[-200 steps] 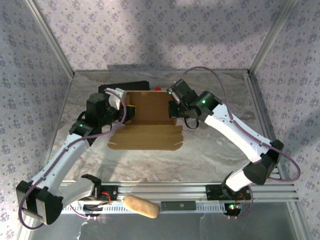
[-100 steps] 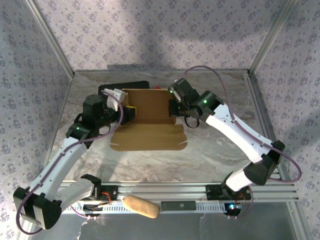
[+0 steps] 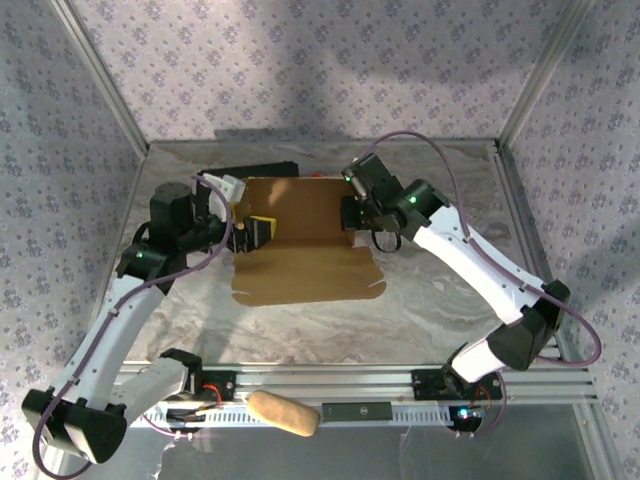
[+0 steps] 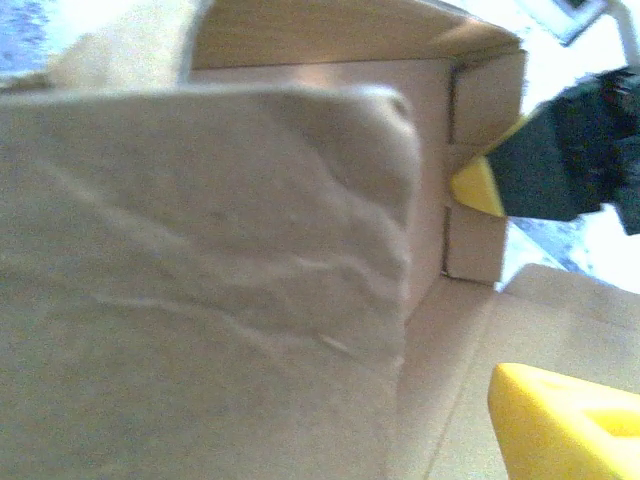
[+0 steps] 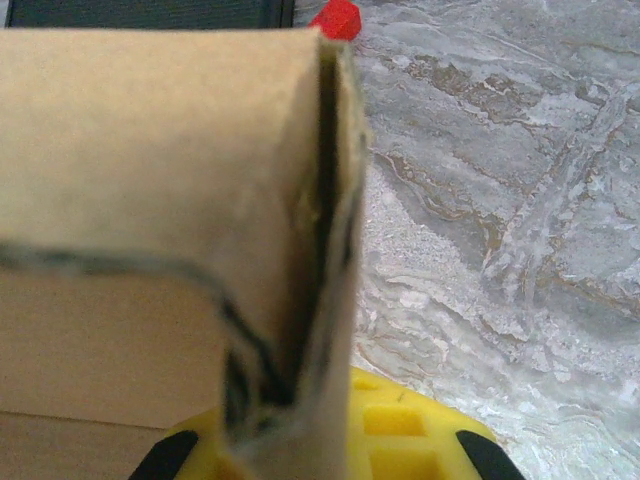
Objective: Fold the paper box
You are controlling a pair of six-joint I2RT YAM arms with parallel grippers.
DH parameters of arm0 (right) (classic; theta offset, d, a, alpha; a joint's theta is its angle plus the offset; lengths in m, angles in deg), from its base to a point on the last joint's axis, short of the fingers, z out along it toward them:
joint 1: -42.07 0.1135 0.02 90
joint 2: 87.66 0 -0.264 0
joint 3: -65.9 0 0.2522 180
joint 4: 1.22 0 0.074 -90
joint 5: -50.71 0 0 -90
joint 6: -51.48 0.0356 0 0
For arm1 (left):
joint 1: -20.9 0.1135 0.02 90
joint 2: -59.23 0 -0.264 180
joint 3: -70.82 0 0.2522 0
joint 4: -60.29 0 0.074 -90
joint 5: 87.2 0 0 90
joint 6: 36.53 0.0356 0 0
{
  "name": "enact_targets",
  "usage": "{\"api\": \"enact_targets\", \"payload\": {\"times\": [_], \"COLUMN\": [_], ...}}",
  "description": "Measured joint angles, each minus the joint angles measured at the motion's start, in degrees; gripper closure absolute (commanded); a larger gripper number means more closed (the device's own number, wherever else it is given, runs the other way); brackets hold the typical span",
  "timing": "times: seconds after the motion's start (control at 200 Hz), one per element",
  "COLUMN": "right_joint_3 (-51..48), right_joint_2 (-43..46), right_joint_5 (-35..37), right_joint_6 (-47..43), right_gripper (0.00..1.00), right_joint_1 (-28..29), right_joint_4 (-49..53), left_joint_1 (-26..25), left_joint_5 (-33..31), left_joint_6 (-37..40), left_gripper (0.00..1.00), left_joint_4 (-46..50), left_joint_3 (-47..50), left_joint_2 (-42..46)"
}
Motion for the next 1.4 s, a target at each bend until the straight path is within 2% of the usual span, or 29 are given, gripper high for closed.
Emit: {"api": "enact_targets", "payload": {"times": [0.15, 0.29, 0.505, 0.725, 0.89, 1.219, 1.399], "right_joint_3": [-0.6, -1.9, -2.8, -2.9, -2.9, -2.9, -2.9], "right_joint_2": [0.0, 0.0, 0.9, 2.2, 2.6, 2.7, 2.6], "right_joint_5": [-2.3, -4.6, -7.7, -9.9, -11.2, -12.2, -12.1], "right_joint_6": [-1.6, -3.0, -4.8, -5.8, -6.2, -6.6, -6.6], "right_gripper": [1.00, 1.00, 1.00, 1.00, 1.00, 1.00, 1.00], "right_joint_1": [-2.2, -4.3, -6.4, -7.4, -7.5, -7.5, -7.0], "right_joint_4": [-0.5, -1.0, -1.7, -1.7, -1.8, -2.6, -2.6], "left_joint_1": [0.7, 4.5, 10.9, 12.7, 15.8, 15.6, 12.4], "left_joint_5": [4.4, 8.9, 15.2, 17.3, 18.4, 21.9, 21.4], "left_joint_6": [-0.2, -2.0, -5.7, -6.4, -7.2, -8.6, -8.6], "left_gripper": [0.16, 0.17, 0.36, 0.36, 0.37, 0.41, 0.45], "left_joint_4": [0.4, -0.3, -5.1, -5.8, -6.3, -7.5, -7.8], "left_joint_3": [-0.6, -0.6, 0.4, 0.8, 1.0, 2.4, 2.4], "left_joint_2": [0.5, 2.7, 3.7, 1.7, 1.8, 1.1, 1.0]}}
